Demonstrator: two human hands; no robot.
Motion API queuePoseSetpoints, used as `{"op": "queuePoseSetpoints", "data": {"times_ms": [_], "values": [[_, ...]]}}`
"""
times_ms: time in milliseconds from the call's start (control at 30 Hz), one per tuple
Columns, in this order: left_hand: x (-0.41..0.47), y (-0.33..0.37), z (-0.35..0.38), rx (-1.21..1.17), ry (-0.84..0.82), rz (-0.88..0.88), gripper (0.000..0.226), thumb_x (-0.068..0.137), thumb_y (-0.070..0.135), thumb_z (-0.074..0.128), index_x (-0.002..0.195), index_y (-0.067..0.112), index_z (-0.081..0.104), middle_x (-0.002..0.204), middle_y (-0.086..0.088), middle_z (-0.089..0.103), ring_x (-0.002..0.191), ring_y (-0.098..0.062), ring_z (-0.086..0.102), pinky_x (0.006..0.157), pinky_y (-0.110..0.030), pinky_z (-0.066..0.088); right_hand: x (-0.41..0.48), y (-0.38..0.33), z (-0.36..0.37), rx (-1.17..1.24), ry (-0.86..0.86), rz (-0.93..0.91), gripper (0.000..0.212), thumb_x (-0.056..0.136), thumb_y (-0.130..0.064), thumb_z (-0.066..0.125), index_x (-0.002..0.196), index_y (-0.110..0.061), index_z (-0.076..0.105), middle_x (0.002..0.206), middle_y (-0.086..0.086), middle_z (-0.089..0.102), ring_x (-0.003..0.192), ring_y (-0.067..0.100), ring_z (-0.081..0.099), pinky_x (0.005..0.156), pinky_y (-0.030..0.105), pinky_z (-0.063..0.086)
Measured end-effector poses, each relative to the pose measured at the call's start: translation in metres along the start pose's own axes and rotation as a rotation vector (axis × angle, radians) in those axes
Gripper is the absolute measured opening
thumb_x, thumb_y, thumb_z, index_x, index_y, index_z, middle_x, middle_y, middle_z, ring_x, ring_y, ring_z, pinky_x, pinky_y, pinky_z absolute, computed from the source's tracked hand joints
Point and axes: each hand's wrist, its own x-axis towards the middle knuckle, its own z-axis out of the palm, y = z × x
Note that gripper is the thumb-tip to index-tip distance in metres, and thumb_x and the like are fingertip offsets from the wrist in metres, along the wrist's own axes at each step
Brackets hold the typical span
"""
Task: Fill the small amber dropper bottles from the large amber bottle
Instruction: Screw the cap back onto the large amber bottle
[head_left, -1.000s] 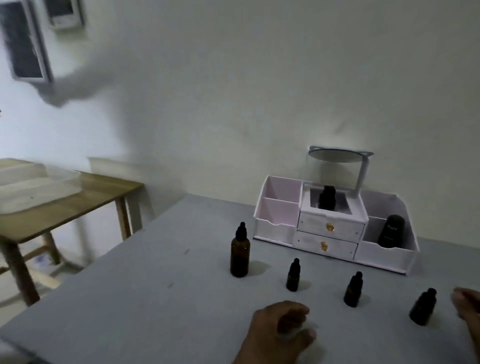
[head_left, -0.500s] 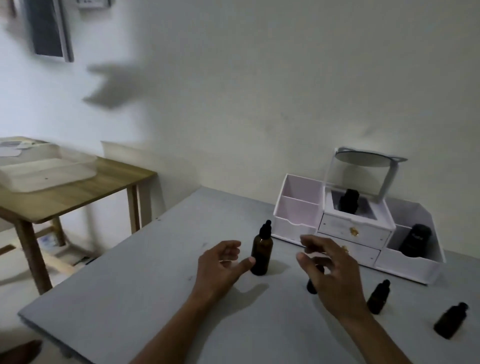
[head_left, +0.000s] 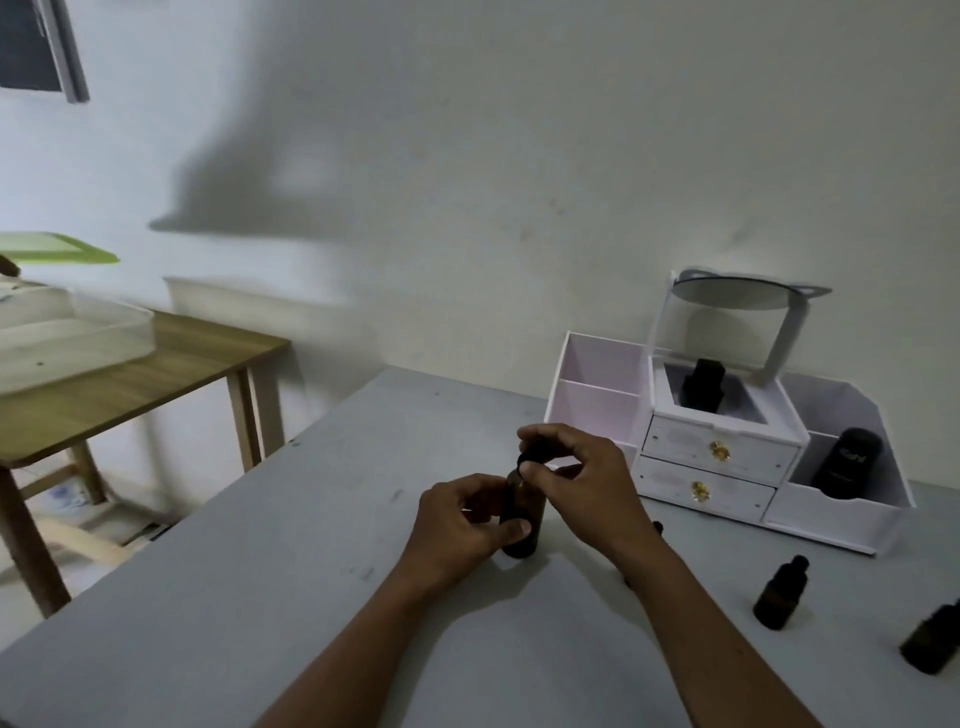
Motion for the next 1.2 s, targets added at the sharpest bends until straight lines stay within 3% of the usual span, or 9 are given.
{"op": "queuePoseSetpoints", "data": {"times_ms": [133, 233, 333, 467, 800, 933, 1033, 1200], "values": [[0.002, -0.003, 0.003, 0.003, -0.028, 0.001, 0.048, 0.068, 0.032, 0.084, 0.113, 0.026, 0.069, 0.100, 0.015, 0.071, 0.089, 0.001, 0.067, 0.078, -0.016, 0.055, 0.001, 0.005, -0.008, 0.002, -0.043, 0.004, 0.032, 0.084, -0.010, 0.074, 0.104, -0.035, 0.073, 0.099, -0.018, 0.073, 0.094, -0.008, 0.065, 0.074, 0.007, 0.052], [0.001, -0.001, 0.005, 0.003, -0.049, 0.020, 0.051, 0.070, 0.029, 0.083, 0.118, 0.027, 0.067, 0.099, 0.019, 0.069, 0.090, 0.006, 0.066, 0.075, -0.010, 0.052, -0.001, 0.006, -0.008, 0.044, -0.030, 0.019, 0.027, 0.082, -0.013, 0.078, 0.103, -0.030, 0.075, 0.098, -0.014, 0.074, 0.092, -0.004, 0.067, 0.077, 0.013, 0.055], [0.000, 0.000, 0.005, -0.006, -0.044, 0.020, 0.050, 0.070, 0.027, 0.083, 0.118, 0.025, 0.067, 0.101, 0.016, 0.070, 0.091, 0.005, 0.066, 0.076, -0.011, 0.053, -0.002, 0.006, -0.003, 0.073, 0.022, 0.035, 0.024, 0.075, -0.023, 0.085, 0.095, -0.029, 0.074, 0.090, -0.012, 0.074, 0.086, -0.003, 0.067, 0.072, 0.012, 0.054], [0.000, 0.000, 0.004, -0.017, -0.040, 0.030, 0.048, 0.070, 0.026, 0.084, 0.116, 0.024, 0.069, 0.101, 0.014, 0.072, 0.091, 0.001, 0.068, 0.079, -0.017, 0.056, -0.004, 0.007, 0.001, 0.082, 0.061, 0.033, 0.039, 0.071, -0.032, 0.088, 0.106, -0.031, 0.071, 0.095, -0.012, 0.071, 0.090, 0.000, 0.065, 0.073, 0.015, 0.055], [0.000, 0.000, 0.003, -0.048, -0.037, 0.006, 0.051, 0.066, 0.026, 0.086, 0.115, 0.024, 0.069, 0.100, 0.012, 0.073, 0.089, -0.001, 0.069, 0.079, -0.022, 0.058, -0.002, 0.007, -0.001, 0.085, 0.008, 0.006, 0.031, 0.084, -0.012, 0.076, 0.109, -0.030, 0.073, 0.100, -0.012, 0.076, 0.095, 0.001, 0.070, 0.084, 0.028, 0.059], [0.000, -0.001, 0.003, -0.053, -0.040, 0.015, 0.050, 0.066, 0.025, 0.086, 0.114, 0.023, 0.070, 0.098, 0.012, 0.074, 0.089, -0.003, 0.069, 0.079, -0.023, 0.058, -0.003, 0.006, 0.000, 0.116, 0.046, 0.023, 0.024, 0.076, -0.018, 0.085, 0.097, -0.024, 0.075, 0.090, -0.012, 0.075, 0.086, -0.001, 0.070, 0.074, 0.016, 0.057], [-0.001, 0.000, 0.003, -0.041, -0.036, 0.013, 0.049, 0.067, 0.026, 0.086, 0.114, 0.024, 0.070, 0.098, 0.013, 0.073, 0.088, 0.000, 0.069, 0.077, -0.017, 0.056, -0.003, 0.006, 0.005, 0.131, 0.091, 0.035, 0.029, 0.069, -0.023, 0.090, 0.092, -0.023, 0.073, 0.084, -0.010, 0.074, 0.080, 0.000, 0.070, 0.071, 0.016, 0.057], [-0.001, 0.002, 0.003, -0.035, -0.037, 0.008, 0.050, 0.068, 0.029, 0.085, 0.114, 0.026, 0.069, 0.099, 0.015, 0.072, 0.089, 0.002, 0.068, 0.075, -0.014, 0.055, -0.005, 0.007, 0.006, 0.148, 0.090, 0.020, 0.042, 0.074, -0.026, 0.086, 0.113, -0.029, 0.071, 0.103, -0.015, 0.072, 0.095, -0.001, 0.067, 0.076, 0.016, 0.057]]}}
